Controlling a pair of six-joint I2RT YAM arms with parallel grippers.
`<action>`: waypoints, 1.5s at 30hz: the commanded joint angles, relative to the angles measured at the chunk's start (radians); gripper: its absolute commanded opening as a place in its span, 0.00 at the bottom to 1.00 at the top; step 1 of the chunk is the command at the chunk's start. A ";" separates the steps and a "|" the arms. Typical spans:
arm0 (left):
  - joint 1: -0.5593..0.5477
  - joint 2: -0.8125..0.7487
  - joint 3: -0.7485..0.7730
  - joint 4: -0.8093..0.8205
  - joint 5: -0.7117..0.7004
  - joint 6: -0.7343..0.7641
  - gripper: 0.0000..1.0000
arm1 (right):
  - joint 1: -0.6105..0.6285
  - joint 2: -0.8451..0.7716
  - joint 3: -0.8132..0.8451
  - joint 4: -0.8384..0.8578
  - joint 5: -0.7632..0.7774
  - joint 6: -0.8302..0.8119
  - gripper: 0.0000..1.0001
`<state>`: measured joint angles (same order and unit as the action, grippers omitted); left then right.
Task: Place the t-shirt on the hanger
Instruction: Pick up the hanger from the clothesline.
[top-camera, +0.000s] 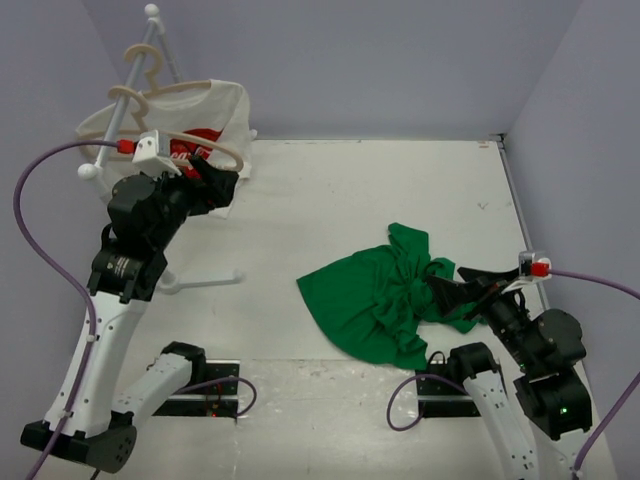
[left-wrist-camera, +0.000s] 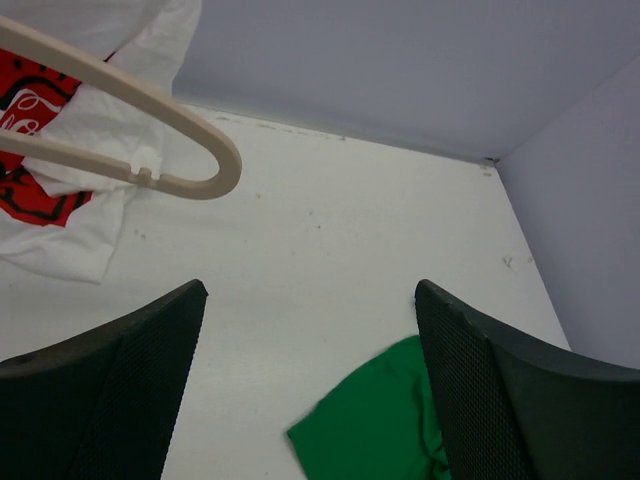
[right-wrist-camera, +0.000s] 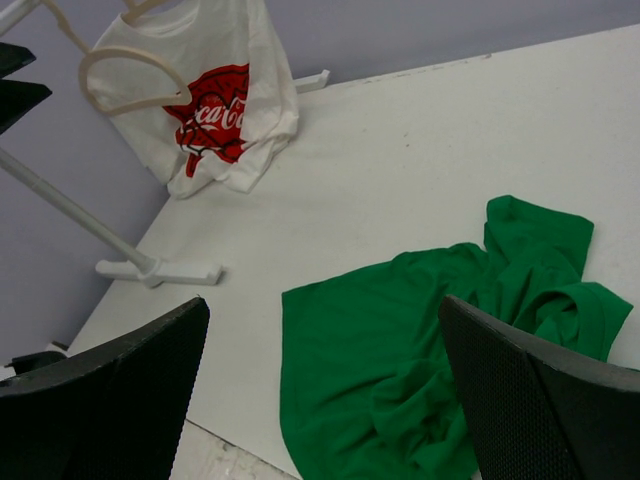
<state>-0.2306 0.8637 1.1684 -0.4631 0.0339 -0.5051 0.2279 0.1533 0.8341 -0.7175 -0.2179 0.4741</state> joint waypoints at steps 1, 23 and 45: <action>-0.003 0.117 0.093 0.076 -0.113 -0.117 0.85 | -0.004 -0.006 0.014 0.007 -0.022 0.014 0.99; -0.306 0.642 0.685 -0.408 -1.213 -0.220 1.00 | -0.004 0.026 0.040 0.021 -0.048 0.008 0.99; -0.079 0.887 0.726 -0.195 -1.090 -0.058 0.84 | -0.004 0.040 -0.065 0.055 -0.040 0.012 0.99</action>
<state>-0.3125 1.7178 1.8999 -0.7405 -1.0739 -0.5576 0.2279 0.1783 0.7757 -0.7006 -0.2527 0.4866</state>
